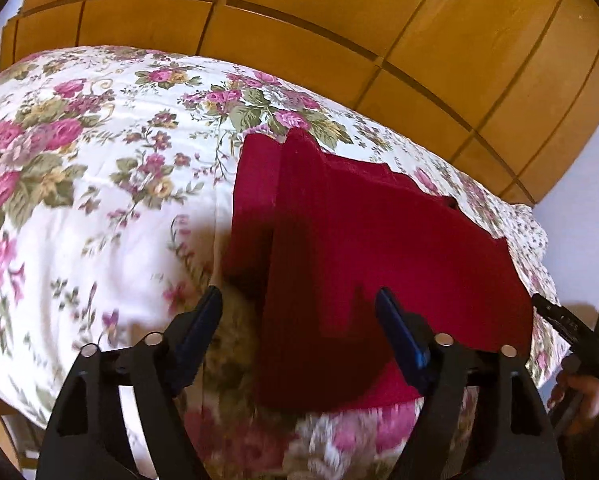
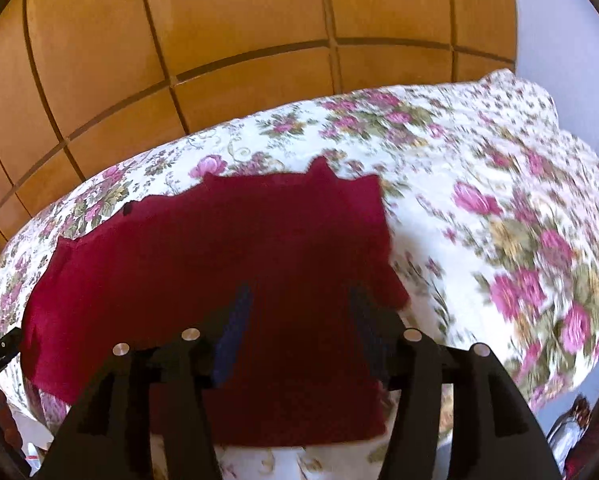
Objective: Fold small clothes
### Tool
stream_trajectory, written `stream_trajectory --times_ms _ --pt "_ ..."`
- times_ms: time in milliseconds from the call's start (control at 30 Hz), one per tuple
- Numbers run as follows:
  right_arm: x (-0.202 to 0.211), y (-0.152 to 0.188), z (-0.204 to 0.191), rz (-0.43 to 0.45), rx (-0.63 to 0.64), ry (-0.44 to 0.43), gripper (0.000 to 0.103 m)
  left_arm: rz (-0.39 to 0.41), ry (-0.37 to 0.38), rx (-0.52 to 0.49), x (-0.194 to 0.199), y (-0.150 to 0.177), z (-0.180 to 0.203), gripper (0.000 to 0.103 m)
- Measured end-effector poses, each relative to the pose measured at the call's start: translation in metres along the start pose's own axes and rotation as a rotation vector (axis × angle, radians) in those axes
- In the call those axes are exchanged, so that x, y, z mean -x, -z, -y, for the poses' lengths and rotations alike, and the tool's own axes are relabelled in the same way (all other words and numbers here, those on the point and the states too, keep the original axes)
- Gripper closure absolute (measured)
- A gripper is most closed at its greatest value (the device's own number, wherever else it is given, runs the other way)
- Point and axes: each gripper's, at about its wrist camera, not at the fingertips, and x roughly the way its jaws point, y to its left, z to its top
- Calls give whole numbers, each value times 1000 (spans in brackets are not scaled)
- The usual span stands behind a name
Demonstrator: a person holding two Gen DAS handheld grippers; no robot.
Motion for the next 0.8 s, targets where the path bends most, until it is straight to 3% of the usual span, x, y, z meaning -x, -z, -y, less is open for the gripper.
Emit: stream_trajectory --times_ms 133,200,267,300,333,400,467,533,700,733,800 --pt "5 19 24 -39 -54 5 50 -45 22 -21 0 10 3 43" --pt "6 28 35 -64 -89 -6 51 -83 1 -31 -8 14 4 56" --pt "5 40 42 -93 -115 -35 59 -100 20 -30 -13 18 3 63" --pt "1 46 44 -114 -120 -50 68 -101 14 -39 -14 19 4 68" --pt "-2 50 45 -132 -125 -62 84 -104 12 -58 -14 19 7 71" --pt "-4 53 49 -137 -143 -69 93 -102 -6 -112 -10 17 14 85" --pt "9 46 51 -100 -152 -73 94 -93 -16 -127 -3 13 15 89" --pt "14 42 51 -87 -133 -62 94 -100 -17 -116 -1 12 10 89" --pt "-9 58 55 -154 -160 -63 93 -92 -28 -155 -5 19 11 87" --pt "-6 57 55 -139 -159 -61 86 -83 -25 -163 -4 19 12 87" --pt "4 51 55 -100 -146 -33 68 -67 -7 -125 1 15 8 67"
